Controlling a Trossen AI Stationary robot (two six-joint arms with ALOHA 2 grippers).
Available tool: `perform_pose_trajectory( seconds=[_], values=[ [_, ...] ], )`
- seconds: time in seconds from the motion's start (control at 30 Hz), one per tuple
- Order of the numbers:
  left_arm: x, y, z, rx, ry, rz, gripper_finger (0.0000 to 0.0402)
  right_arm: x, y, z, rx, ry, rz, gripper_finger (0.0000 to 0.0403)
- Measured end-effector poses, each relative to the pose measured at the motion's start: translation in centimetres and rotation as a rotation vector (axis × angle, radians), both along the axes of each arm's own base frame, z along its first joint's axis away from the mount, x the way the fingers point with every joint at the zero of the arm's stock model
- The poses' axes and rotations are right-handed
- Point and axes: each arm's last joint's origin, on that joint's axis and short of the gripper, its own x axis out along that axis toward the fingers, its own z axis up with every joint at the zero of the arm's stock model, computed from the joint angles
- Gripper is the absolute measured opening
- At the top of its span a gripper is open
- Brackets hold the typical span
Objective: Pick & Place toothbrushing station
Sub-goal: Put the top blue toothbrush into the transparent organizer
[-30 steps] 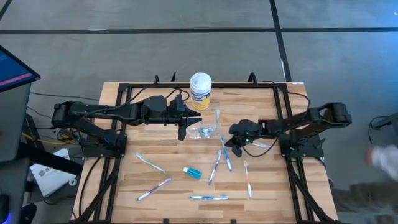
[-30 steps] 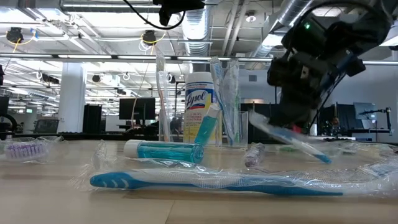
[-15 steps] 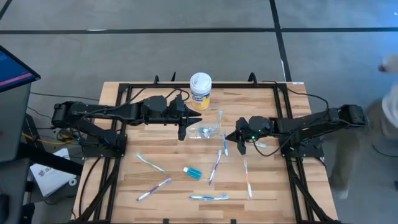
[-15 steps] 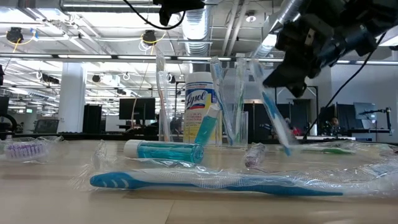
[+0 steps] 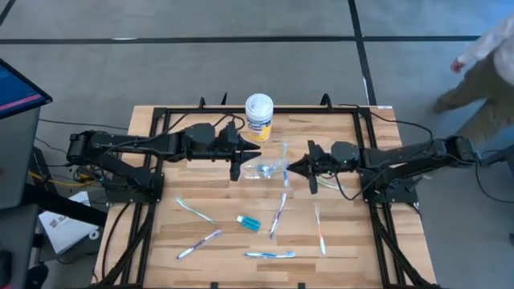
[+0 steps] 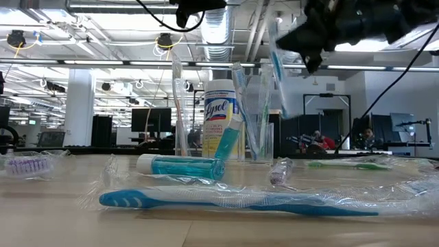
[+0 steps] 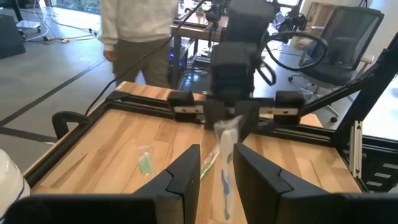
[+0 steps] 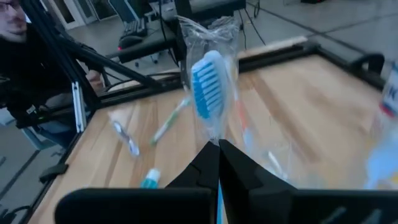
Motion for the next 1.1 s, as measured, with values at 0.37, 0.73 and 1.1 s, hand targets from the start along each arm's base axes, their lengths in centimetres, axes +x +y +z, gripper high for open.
perform_pose_trajectory(
  seconds=[0.37, 0.73, 1.1],
  values=[
    [0.1, -0.3, 0.2, -0.003, -0.021, -0.092, 0.009, 2.1, 0.0, 5.3, -0.155, -0.089, 0.024, 0.0],
    [0.6, -0.3, 0.4, 0.009, -0.08, -0.102, 0.009, 3.7, -0.2, 7.8, -0.218, -0.139, 0.023, 0.0],
    [1.5, -0.3, -0.3, 0.01, -0.081, -0.102, 0.009, 5.9, -0.2, 9.0, -0.263, -0.148, 0.031, 0.0]
  ],
)
